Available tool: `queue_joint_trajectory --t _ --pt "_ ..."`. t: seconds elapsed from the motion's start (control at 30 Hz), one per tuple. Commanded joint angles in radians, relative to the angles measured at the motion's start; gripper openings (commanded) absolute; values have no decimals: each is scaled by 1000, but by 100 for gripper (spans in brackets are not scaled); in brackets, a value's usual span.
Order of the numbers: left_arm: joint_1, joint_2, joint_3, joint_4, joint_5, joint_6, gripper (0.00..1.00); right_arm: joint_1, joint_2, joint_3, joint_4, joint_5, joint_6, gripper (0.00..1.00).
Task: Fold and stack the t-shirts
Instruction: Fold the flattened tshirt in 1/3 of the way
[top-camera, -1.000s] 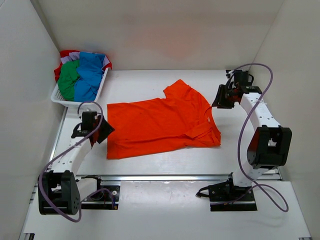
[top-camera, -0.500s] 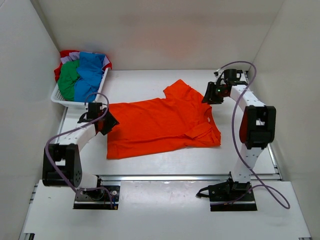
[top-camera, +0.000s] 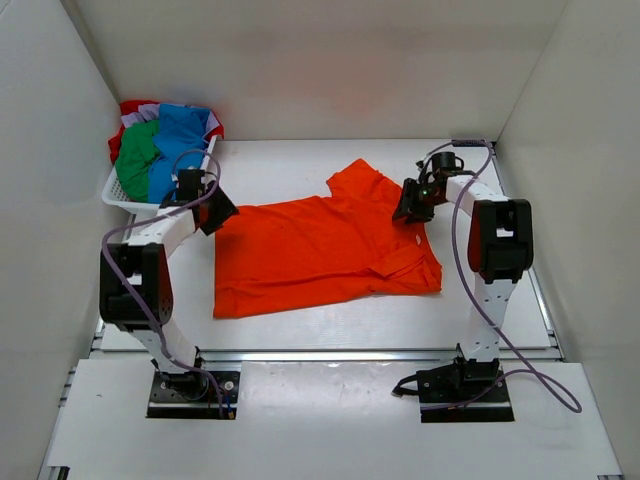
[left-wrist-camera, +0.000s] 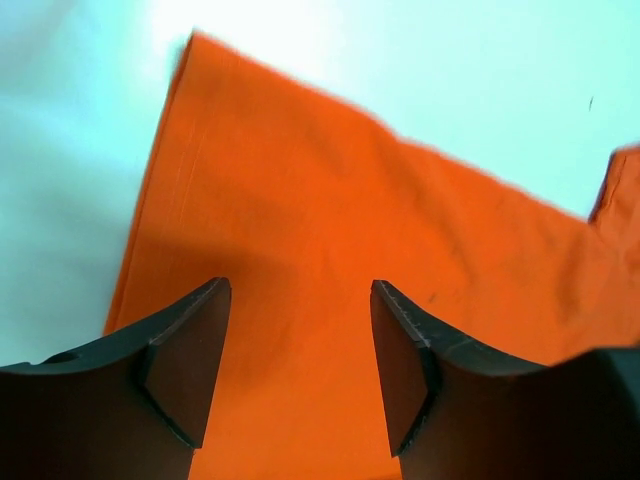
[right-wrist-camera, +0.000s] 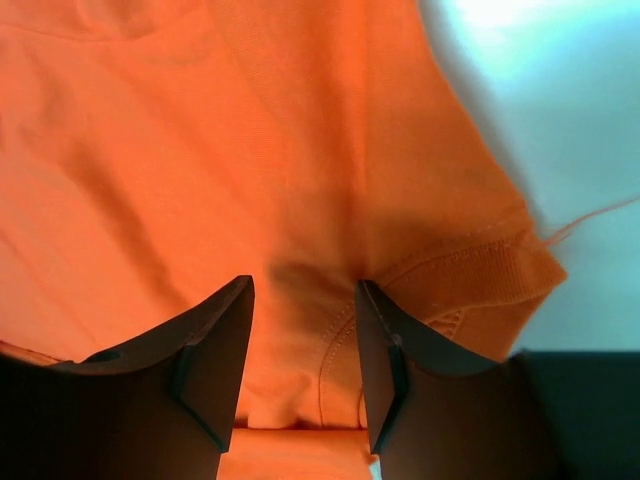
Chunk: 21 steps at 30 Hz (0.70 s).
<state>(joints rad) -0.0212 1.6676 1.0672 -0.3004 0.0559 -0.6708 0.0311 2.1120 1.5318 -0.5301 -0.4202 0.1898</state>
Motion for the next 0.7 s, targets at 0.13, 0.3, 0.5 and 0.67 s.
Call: queue_joint_trajectory --t 0.13,0.3,0.5,0.67 --pt "10 98 164 -34 -51 68 70 -25 -81 -120 -48 165 43 43" --pt "20 139 209 -46 -39 83 71 -30 -122 -216 -31 178 46 44" --pt "4 218 327 -103 -54 131 72 12 -176 -174 -96 215 40 44" --pt "-3 285 416 -117 -83 146 72 33 -225 -87 -117 166 5 44"
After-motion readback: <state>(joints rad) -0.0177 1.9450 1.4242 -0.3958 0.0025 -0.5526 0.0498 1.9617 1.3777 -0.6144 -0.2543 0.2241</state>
